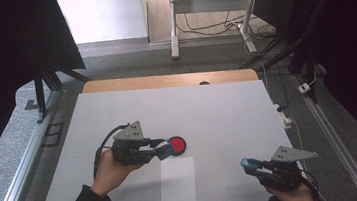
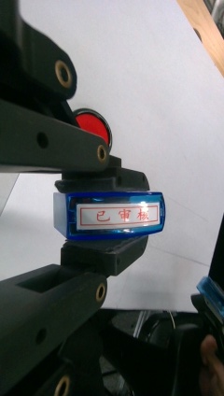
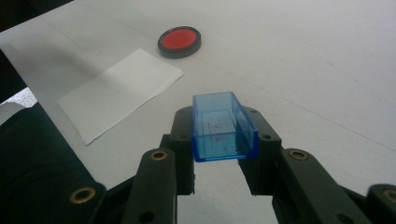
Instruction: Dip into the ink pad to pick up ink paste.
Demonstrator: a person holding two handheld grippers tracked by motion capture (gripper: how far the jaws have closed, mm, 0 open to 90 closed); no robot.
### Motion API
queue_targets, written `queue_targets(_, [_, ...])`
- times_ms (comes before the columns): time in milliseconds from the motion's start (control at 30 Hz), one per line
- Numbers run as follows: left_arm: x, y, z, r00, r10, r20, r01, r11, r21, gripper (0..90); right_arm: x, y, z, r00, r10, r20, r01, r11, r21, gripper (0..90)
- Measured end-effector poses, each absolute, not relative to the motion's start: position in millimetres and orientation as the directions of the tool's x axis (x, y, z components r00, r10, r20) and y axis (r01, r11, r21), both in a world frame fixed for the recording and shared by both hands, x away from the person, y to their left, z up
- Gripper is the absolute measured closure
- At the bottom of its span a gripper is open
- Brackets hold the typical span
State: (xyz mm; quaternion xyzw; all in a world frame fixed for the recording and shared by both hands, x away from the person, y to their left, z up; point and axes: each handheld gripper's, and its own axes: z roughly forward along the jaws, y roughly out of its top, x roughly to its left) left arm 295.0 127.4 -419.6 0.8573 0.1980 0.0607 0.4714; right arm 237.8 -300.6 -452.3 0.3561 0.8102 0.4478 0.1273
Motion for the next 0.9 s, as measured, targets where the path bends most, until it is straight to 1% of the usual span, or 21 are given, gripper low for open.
queue_targets(200, [304, 123, -424, 0.904, 0.422, -0.073, 0.297, -0.496, 0.816, 69.5, 238, -301, -452, -0.717, 0.687, 0.116, 0.462, 0.344, 0.818, 68.7])
queue_targets(367, [311, 119, -428, 0.889, 0.448, -0.092, 0.334, -0.498, 0.8, 69.5, 238, -301, -452, -0.718, 0.686, 0.117, 0.463, 0.345, 0.817, 68.6])
queue_targets(900, [338, 106, -439, 0.862, 0.495, -0.108, 0.385, -0.499, 0.776, 69.5, 238, -300, -453, -0.721, 0.683, 0.115, 0.462, 0.349, 0.815, 68.7])
